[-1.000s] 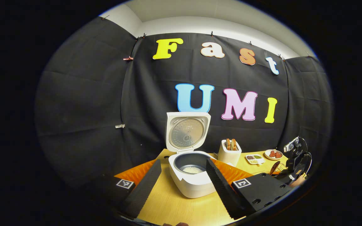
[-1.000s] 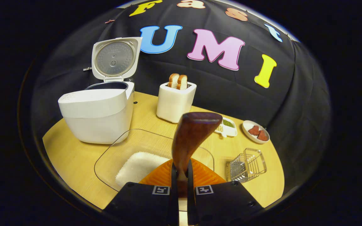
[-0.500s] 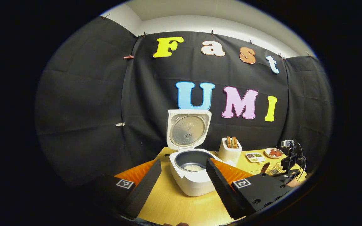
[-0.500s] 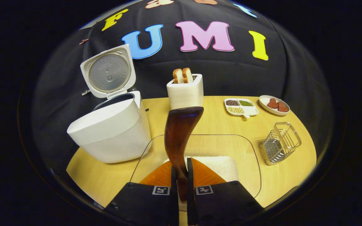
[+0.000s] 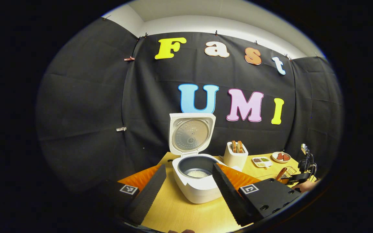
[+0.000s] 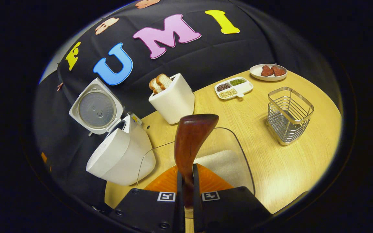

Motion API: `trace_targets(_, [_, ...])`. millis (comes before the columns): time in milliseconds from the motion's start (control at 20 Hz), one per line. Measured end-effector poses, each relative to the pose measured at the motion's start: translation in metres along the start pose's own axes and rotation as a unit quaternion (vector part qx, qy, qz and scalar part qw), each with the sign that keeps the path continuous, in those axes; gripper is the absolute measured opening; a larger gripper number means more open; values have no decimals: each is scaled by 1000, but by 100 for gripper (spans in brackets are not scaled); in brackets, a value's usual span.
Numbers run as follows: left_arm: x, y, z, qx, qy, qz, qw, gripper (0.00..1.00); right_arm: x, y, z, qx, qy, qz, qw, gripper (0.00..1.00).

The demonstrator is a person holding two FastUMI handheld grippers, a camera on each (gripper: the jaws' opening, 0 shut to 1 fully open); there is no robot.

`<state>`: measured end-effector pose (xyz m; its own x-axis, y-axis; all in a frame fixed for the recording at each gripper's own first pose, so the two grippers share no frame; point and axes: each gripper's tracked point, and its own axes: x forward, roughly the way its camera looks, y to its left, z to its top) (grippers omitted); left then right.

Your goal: Close the left gripper, press the button to open the rice cooker; take a wooden spoon from the chopstick holder with the right hand, scoop a spoonful of rice and pour it into the rice cooker, then put the wooden spoon back into the chopstick holder.

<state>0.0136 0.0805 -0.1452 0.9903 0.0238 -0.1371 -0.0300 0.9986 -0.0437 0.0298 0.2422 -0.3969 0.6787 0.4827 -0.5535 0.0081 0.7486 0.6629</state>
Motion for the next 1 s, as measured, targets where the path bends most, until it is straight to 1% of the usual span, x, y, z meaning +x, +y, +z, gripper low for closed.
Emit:
trace_targets(250, [1, -8, 1, 1, -1, -5, 1000, 99, -11, -13, 22, 28, -22, -6, 999, 15])
trace_targets(400, [-1, -11, 2, 0, -2, -9, 1000, 99, -17, -10, 34, 57, -34, 6, 998, 14])
trace_targets(500, [-2, -10, 2, 4, -4, -10, 1000, 99, -19, -11, 41, 69, -41, 8, 997, 15])
trace_targets(750, [-4, -7, 2, 0, -6, -7, 1000, 99, -28, -5, 54, 78, -49, 14, 996, 15])
trace_targets(1000, [-8, -4, -2, -3, -3, -5, 1000, 99, -45, 10, 78, 79, -69, 27, 994, 14])
